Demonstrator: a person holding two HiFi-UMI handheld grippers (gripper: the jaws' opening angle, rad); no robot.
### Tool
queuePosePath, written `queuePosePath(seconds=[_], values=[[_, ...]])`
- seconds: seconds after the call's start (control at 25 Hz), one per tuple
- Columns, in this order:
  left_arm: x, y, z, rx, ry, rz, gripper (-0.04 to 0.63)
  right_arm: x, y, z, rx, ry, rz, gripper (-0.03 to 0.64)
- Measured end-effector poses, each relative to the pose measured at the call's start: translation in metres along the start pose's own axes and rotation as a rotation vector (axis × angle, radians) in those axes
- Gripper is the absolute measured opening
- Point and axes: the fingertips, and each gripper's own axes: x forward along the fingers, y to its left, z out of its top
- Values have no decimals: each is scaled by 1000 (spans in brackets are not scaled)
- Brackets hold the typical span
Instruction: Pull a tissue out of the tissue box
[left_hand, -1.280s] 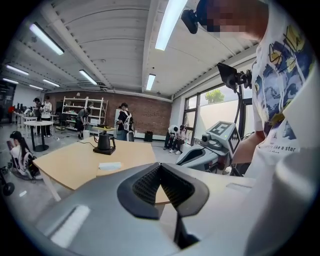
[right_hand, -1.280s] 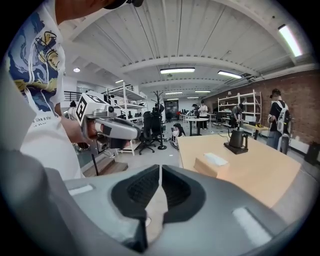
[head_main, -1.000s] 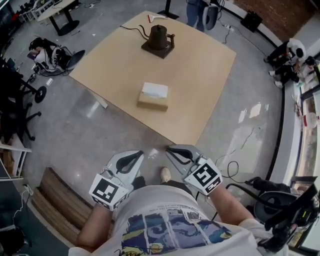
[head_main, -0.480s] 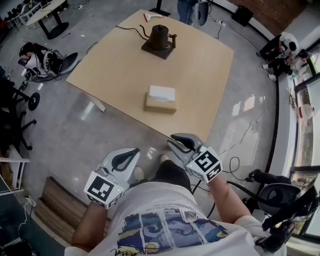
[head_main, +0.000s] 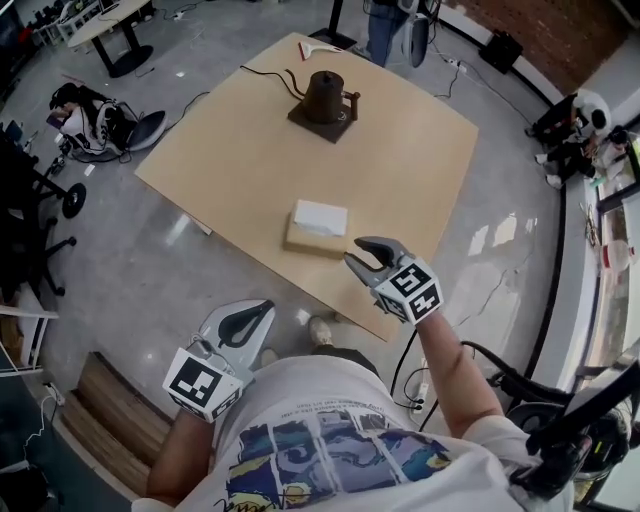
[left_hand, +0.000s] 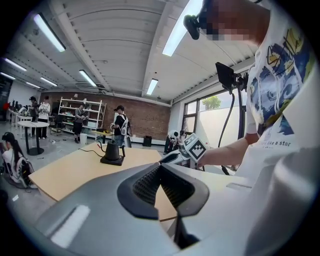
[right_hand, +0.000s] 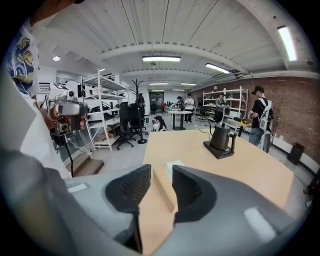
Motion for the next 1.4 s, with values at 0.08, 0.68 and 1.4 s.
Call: queuePosePath(seconds=[0.08, 0.68, 1.4], values=[[13, -1, 4, -4, 5, 23, 3, 6, -22, -5, 2, 14, 16, 133], [53, 14, -1, -58, 88, 167, 3, 97, -112, -46, 197, 84, 200, 155], [65, 30, -9, -103, 146, 257, 3, 148, -111, -73, 470, 179, 507, 169]])
